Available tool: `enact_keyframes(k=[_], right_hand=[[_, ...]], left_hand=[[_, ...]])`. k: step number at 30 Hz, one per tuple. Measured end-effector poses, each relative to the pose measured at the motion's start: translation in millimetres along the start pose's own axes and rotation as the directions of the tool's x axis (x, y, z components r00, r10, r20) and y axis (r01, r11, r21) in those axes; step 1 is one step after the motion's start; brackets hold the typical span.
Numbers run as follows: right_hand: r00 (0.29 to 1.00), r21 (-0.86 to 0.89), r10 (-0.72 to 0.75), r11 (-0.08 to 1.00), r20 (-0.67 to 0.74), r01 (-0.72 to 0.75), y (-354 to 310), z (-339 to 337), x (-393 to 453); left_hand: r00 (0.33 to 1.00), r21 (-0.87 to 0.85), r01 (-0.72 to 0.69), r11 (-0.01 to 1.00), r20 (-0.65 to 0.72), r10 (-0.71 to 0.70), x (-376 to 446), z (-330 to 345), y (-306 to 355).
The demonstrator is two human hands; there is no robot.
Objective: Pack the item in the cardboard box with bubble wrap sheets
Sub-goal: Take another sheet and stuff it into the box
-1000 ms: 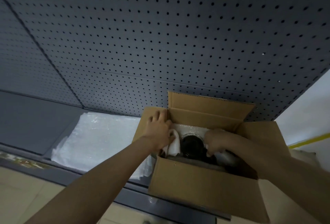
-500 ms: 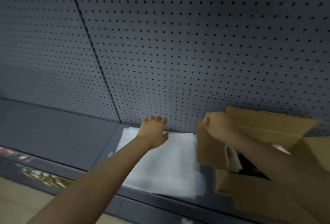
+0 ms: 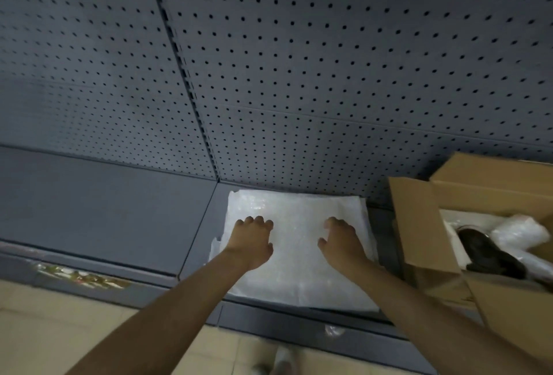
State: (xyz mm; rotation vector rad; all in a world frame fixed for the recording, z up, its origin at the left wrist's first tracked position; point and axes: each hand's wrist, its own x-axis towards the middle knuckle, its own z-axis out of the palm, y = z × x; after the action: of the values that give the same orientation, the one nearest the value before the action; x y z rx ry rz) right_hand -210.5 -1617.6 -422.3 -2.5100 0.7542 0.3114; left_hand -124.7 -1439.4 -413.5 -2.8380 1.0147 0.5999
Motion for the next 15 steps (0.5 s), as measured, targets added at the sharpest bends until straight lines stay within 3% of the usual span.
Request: enact_keyframes(k=[2, 6, 10, 15], right_hand=[[0.988, -0.022, 0.152, 0.988, 0.008, -0.151, 12.0, 10.8, 6.5], [0.929, 0.148, 0.363, 0.917, 0.079, -0.371, 37.6, 30.3, 17.2], [0.918, 0.282, 0.385, 0.874, 0.097, -0.397, 43.2, 39.1, 19.8], [0.943, 0.4, 0.332, 0.868, -0.027, -0.294, 6.5, 32.2, 10.4]], left_hand=[[0.999, -0.013, -0.01, 1.0, 0.037, 0.01, 5.7, 16.5, 4.0], [0.996, -0.02, -0.018, 1.0, 0.087, 0.02, 14.2, 44.3, 6.6], [0.997, -0.034, -0.044, 0.998, 0.063, 0.046, 15.6, 58.0, 1.7], [0.993, -0.193, -0.071, 0.979, 0.082, 0.088, 17.8, 58.5, -11.1]])
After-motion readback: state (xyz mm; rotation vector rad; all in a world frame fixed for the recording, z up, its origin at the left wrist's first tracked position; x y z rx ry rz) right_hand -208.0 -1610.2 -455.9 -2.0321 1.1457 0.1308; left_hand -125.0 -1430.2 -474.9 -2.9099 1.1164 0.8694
